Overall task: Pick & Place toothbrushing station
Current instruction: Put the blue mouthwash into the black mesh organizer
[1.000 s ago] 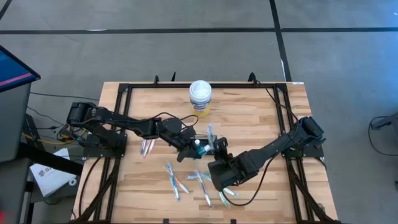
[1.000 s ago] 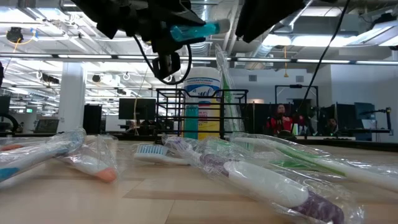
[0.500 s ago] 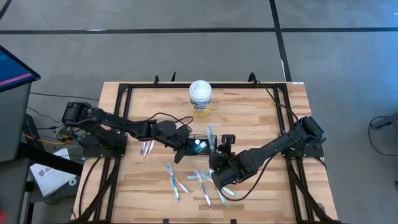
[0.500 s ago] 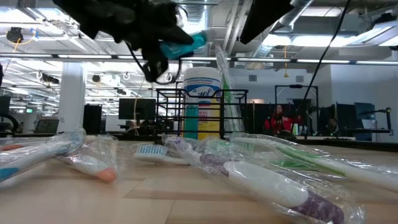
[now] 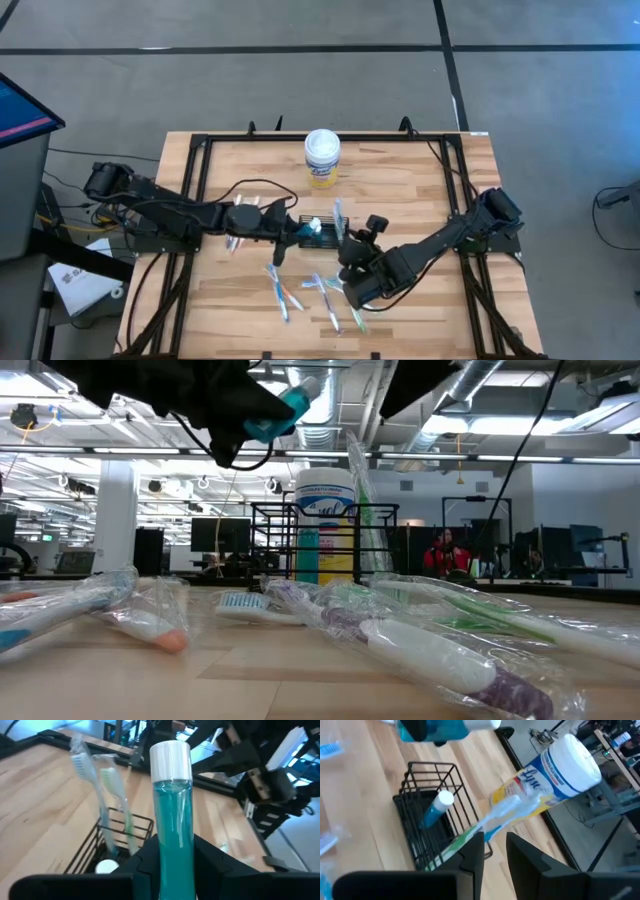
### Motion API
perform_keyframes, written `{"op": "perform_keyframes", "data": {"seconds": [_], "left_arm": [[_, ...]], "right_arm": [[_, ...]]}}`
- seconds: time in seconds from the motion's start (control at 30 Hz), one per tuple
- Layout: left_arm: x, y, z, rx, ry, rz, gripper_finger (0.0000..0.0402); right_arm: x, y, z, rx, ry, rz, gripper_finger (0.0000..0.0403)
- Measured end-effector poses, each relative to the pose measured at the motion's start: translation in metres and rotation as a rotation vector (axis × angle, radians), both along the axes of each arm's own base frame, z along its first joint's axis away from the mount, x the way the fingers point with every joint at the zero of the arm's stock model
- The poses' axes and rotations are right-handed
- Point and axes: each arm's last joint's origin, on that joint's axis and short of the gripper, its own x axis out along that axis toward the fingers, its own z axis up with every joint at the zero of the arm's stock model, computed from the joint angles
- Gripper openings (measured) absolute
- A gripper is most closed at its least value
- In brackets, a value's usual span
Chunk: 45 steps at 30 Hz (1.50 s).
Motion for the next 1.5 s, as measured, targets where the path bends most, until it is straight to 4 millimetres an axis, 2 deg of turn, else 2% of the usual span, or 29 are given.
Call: {"op": "perform_keyframes", "data": {"seconds": [0.1,0.4,0.57,0.8,1.0,1.23,1.33,1.5], "left_arm": [[0.000,0.001,-0.003,0.020,0.003,0.013,0.0072],[0.001,0.000,0.001,0.040,-0.032,0.010,0.0072],[0.001,0.000,0.002,0.042,-0.048,0.011,0.0072],[0.001,-0.002,0.003,0.060,-0.061,-0.002,0.0072],[0.004,-0.003,0.002,0.062,-0.077,-0.005,0.0072],[0.007,-0.004,-0.004,0.066,-0.064,-0.009,0.0072],[0.009,-0.003,-0.005,0.066,-0.069,-0.006,0.0072],[0.009,-0.004,-0.004,0.079,-0.084,-0.003,0.0072]], "right_arm": [[-0.005,0.001,-0.004,-0.004,-0.034,-0.030,0.0071],[-0.034,0.003,-0.037,-0.002,-0.200,-0.131,0.0071],[-0.050,0.006,-0.033,0.043,-0.316,-0.126,0.0054],[-0.078,0.008,-0.019,0.112,-0.512,-0.071,0.0004],[-0.093,0.000,-0.026,0.119,-0.552,-0.025,0.0013],[-0.099,-0.012,-0.034,0.219,-0.661,-0.010,0.0002],[-0.097,-0.010,-0.032,0.273,-0.668,0.079,0.0002],[-0.083,-0.012,-0.025,0.354,-0.732,0.301,0.0002]]}}
